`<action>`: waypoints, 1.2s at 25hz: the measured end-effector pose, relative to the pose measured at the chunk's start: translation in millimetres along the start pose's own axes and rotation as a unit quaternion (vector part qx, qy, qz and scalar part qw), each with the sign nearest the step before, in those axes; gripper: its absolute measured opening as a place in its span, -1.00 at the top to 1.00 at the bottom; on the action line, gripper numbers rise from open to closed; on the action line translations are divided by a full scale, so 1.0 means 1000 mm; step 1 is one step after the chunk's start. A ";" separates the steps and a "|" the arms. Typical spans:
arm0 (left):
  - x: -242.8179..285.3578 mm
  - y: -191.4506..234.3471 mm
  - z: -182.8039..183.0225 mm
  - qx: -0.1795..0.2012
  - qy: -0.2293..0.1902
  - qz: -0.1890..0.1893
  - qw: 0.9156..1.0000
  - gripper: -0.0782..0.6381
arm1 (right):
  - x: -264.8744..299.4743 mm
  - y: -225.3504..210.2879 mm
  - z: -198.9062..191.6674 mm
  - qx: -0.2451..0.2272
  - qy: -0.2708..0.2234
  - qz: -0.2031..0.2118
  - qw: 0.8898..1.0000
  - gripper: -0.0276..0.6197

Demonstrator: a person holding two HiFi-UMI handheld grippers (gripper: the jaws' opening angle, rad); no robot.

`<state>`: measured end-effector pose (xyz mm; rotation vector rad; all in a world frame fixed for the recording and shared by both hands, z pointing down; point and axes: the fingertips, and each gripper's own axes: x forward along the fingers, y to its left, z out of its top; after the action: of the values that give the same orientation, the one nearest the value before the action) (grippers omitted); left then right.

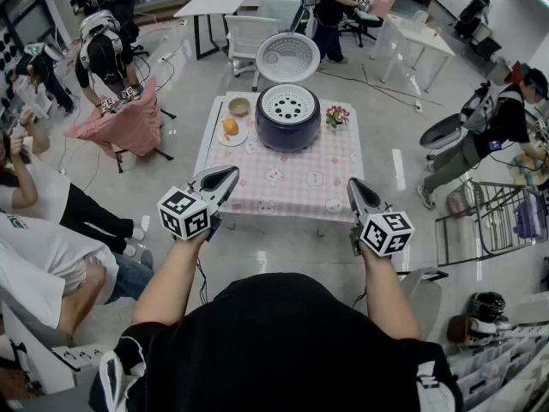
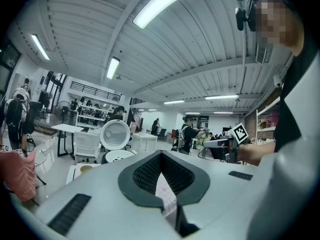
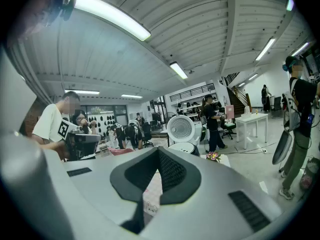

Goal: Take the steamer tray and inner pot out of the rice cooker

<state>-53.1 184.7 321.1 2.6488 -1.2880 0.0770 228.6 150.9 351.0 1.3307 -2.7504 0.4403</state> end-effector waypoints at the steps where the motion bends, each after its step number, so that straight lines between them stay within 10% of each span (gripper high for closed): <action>1: 0.002 -0.002 -0.001 -0.001 0.001 0.002 1.000 0.73 | 0.002 -0.004 0.002 -0.003 0.001 0.001 1.000 0.90; 18: 0.057 -0.031 -0.042 -0.006 -0.011 0.023 1.000 0.72 | 0.023 -0.039 -0.035 -0.028 0.021 0.072 0.997 0.89; 30: 0.080 -0.024 0.005 -0.013 0.001 0.014 1.000 0.70 | 0.029 -0.061 0.017 -0.043 0.018 0.047 0.998 0.89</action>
<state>15.2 136.2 323.0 2.6090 -1.3156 0.0658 259.1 88.2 354.1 1.1681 -2.7762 0.3423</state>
